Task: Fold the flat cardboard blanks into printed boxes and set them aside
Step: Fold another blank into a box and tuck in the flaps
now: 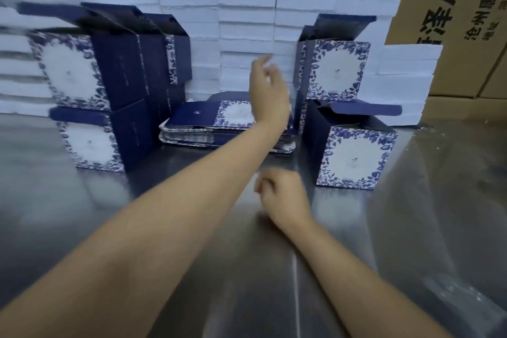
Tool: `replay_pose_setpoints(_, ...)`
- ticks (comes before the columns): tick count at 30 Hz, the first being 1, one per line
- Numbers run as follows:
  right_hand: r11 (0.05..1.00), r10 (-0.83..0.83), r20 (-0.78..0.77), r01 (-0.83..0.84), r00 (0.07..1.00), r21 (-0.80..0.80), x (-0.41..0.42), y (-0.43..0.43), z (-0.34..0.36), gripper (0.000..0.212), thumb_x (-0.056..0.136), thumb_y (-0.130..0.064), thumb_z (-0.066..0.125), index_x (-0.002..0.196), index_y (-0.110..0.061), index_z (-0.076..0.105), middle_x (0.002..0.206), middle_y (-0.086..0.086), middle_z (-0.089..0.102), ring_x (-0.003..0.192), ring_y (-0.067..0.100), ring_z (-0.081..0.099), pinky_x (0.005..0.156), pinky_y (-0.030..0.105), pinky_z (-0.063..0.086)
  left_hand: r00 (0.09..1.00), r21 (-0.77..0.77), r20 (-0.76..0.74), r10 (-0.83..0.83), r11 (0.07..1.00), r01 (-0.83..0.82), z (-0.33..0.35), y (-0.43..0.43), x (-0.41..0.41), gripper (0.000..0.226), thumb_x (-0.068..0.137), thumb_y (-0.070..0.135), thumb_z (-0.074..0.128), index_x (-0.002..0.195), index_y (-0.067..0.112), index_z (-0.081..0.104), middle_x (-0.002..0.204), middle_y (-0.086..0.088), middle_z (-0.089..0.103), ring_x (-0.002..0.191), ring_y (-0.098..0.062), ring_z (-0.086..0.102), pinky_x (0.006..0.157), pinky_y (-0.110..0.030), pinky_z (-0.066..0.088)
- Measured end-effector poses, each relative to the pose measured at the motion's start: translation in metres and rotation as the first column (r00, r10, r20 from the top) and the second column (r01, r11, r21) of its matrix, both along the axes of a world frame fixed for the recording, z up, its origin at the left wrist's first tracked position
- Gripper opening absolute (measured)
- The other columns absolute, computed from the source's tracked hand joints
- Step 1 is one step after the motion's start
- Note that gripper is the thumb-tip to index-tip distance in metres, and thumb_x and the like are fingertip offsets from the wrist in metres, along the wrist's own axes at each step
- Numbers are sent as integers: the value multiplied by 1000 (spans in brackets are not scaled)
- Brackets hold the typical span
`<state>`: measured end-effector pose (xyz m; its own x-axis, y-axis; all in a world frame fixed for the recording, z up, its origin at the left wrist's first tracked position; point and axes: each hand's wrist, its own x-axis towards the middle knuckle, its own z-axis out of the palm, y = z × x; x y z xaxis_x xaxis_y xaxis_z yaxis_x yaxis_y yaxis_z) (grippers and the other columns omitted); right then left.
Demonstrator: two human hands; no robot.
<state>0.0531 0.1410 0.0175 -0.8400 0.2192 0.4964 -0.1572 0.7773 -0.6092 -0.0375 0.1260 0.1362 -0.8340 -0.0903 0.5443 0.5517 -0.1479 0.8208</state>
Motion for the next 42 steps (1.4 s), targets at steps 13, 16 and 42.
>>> replay_pose_setpoints(13,874,-202,-151,248,968,418,-57,-4,0,29,91,-7,49,112,-16,67,113,-1,63,106,20,56,70,34,44,965,-520,259,36,847,108,-119,-105,14,37,94,20,51,67,-5,57,63,-18,55,59,-20,41,51,-26,30)
replay_pose_setpoints(16,869,-179,-219,259,959,421,-87,1,2,40,87,4,51,123,-9,64,125,6,61,116,28,55,81,37,46,964,-501,267,18,857,123,-122,-105,6,36,92,18,51,62,-1,54,58,-10,50,57,-20,38,50,-27,28)
replay_pose_setpoints(42,915,-260,-703,402,662,41,-21,-30,85,11,89,-13,61,97,-14,70,96,1,69,85,23,63,67,32,41,942,88,336,20,995,-52,-118,-122,11,8,99,15,52,105,11,52,88,1,58,70,-9,58,65,-14,45)
